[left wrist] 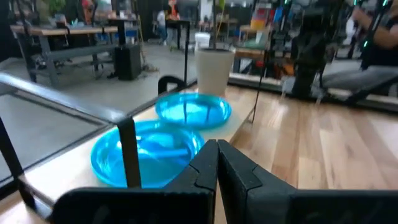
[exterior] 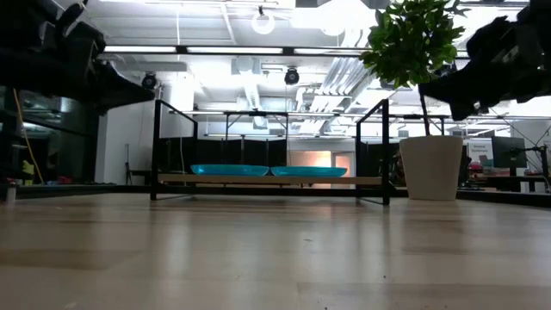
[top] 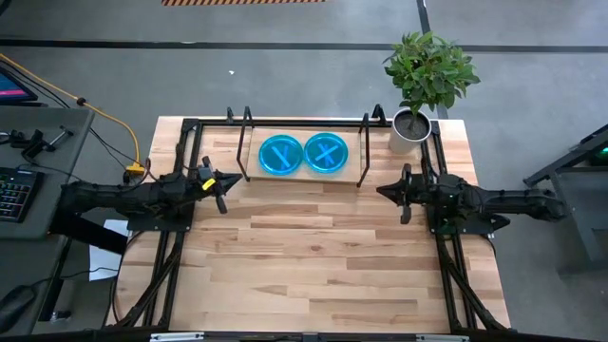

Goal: Place and stack plates onto a shelf
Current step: Return to Home Position

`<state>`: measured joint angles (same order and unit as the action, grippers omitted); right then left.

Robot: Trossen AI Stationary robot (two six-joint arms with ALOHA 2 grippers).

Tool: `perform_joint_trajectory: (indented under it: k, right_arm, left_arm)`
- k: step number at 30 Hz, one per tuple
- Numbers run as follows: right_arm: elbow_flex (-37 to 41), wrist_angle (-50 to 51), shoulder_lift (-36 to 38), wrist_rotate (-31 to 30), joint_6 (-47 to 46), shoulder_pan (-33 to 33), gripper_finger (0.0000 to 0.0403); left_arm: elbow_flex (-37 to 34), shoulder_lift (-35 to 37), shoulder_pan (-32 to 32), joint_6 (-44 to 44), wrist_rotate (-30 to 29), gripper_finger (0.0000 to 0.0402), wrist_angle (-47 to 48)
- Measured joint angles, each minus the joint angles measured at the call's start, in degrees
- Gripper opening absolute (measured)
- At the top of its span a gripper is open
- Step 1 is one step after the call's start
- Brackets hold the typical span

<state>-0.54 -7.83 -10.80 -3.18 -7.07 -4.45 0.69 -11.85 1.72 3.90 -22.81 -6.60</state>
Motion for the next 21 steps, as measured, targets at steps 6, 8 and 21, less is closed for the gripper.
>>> perform_joint_trajectory:
  k: [6, 8, 21]
  right_arm:
    - [0.0, 5.1, 10.8, 0.0, 0.0, 0.0, 0.0003]
    - [0.0, 4.4, 10.7, 0.1, 0.0, 0.0, 0.0003]
    - [0.0, 6.4, 10.8, 0.0, 0.0, 0.0, 0.0003]
  left_arm:
    - [0.0, 8.6, 0.0, 0.0, 0.1, 0.0001, 3.0]
    - [0.0, 11.5, 0.0, 0.0, 0.2, 0.0001, 3.0]
    - [0.0, 11.6, 0.0, 0.0, 0.1, 0.0001, 3.0]
